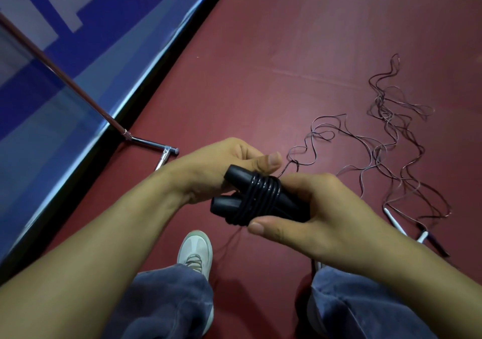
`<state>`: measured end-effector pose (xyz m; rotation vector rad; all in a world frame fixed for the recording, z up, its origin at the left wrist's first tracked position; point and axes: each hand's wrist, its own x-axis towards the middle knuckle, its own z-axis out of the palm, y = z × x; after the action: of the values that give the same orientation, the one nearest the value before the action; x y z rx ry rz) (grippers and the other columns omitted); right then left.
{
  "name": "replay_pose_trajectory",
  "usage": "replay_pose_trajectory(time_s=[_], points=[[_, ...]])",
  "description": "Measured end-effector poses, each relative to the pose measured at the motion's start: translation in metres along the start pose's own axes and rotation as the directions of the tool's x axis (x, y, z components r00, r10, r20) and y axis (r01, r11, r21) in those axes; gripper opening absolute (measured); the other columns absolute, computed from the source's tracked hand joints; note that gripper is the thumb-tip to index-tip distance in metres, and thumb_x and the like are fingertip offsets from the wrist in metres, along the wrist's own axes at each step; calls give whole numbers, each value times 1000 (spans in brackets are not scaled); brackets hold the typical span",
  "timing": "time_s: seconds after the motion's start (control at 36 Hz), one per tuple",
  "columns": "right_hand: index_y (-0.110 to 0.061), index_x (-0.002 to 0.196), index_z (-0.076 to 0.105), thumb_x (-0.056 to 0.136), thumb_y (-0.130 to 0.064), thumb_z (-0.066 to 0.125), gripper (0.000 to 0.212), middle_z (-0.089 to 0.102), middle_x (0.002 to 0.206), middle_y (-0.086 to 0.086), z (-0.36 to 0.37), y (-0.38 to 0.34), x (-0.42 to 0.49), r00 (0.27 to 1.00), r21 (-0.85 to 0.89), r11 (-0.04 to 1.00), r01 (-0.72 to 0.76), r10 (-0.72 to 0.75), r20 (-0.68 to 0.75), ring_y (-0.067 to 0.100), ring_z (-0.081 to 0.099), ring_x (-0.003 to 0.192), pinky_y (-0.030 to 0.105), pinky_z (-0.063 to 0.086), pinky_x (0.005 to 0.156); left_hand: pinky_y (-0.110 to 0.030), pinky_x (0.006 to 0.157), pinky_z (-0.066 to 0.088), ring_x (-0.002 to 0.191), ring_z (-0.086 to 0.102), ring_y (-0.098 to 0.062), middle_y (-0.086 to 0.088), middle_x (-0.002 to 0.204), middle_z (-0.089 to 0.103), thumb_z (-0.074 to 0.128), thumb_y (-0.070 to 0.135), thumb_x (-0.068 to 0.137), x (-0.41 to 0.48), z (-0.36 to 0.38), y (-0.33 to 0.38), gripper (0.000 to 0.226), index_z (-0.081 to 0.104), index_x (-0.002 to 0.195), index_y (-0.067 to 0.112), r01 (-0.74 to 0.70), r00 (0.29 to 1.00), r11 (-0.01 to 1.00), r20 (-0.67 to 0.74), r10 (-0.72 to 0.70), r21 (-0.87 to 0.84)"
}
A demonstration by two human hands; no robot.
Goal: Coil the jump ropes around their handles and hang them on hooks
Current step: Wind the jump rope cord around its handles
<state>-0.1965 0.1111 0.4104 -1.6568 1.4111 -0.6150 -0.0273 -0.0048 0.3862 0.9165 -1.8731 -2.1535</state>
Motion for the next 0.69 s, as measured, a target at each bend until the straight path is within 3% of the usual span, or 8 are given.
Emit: replay_pose_trajectory(time_s=[0.06, 0.11, 0.17, 0.22, 0.31, 0.47, 0.61, 0.69], points=[[-14, 81, 63, 71, -65, 77, 54, 42, 57, -7, -2, 1, 0, 1000, 4, 1000, -3, 3, -6, 8, 37, 52, 37, 35, 49, -15, 42, 32, 42, 35, -6, 2, 51, 44, 62, 52, 78, -1, 1, 0, 64, 50, 67, -11, -3, 1000, 999, -1, 3, -50], [-12, 82, 65, 70, -65, 73, 56, 43, 60, -7, -3, 1, 0, 1000, 87, 996, -2, 1, 4, 10, 38, 55, 42, 36, 51, -16, 46, 39, 46, 44, -6, 3, 57, 52, 73, 48, 76, -1, 1, -2, 42, 60, 69, 9, -14, 999, 986, 46, 22, -164], [-9, 83, 65, 74, -61, 74, 53, 42, 62, -1, -5, 2, 1, 1000, 164, 986, 13, -17, 20, 12, 38, 58, 43, 36, 52, -18, 53, 45, 52, 52, -7, 5, 63, 58, 78, 21, 85, -1, -1, -4, 10, 72, 90, 14, -40, 997, 962, 60, 58, -269], [-7, 89, 66, 76, -58, 74, 53, 52, 67, 15, -6, 2, 2, 998, 212, 977, 20, -31, 51, 21, 43, 61, 51, 44, 59, -23, 59, 44, 59, 51, -12, 3, 67, 58, 55, -4, 96, 0, -4, -7, 33, 77, 105, 18, -31, 998, 960, 45, 45, -278], [-7, 101, 70, 80, -53, 73, 50, 64, 88, 29, -7, 1, 2, 996, 271, 962, 17, -41, 82, 24, 53, 71, 63, 49, 73, -23, 60, 53, 63, 67, -12, -3, 74, 72, 39, -20, 95, -1, -3, -7, 57, 81, 86, 17, -50, 997, 959, 40, 64, -279], [-11, 83, 63, 77, -64, 67, 53, 45, 62, 7, -6, 5, 0, 999, 76, 997, 19, -21, 25, 16, 37, 56, 42, 36, 52, -17, 58, 46, 58, 54, -7, -2, 70, 63, 58, 16, 92, 1, 7, 1, 19, 69, 80, 8, -76, 996, 992, -44, 72, -97], [-16, 69, 53, 67, -74, 68, 61, 39, 55, -5, -10, 4, -1, 995, -95, 995, -24, 14, -102, 7, 33, 49, 25, 28, 45, -28, 59, 35, 62, 39, -15, -10, 72, 46, 43, -5, 92, 2, 4, -1, 28, 56, 72, 11, -65, 997, 998, -40, 66, 27], [-23, 78, 61, 59, -71, 75, 53, 51, 56, -9, -13, 0, 1, 982, -89, 993, -83, 66, -174, 8, 43, 50, 23, 35, 48, -31, 57, 30, 58, 35, -19, -10, 67, 42, 50, 12, 81, 4, 7, -2, 17, 53, 65, 14, -69, 996, 996, -57, 72, 51]])
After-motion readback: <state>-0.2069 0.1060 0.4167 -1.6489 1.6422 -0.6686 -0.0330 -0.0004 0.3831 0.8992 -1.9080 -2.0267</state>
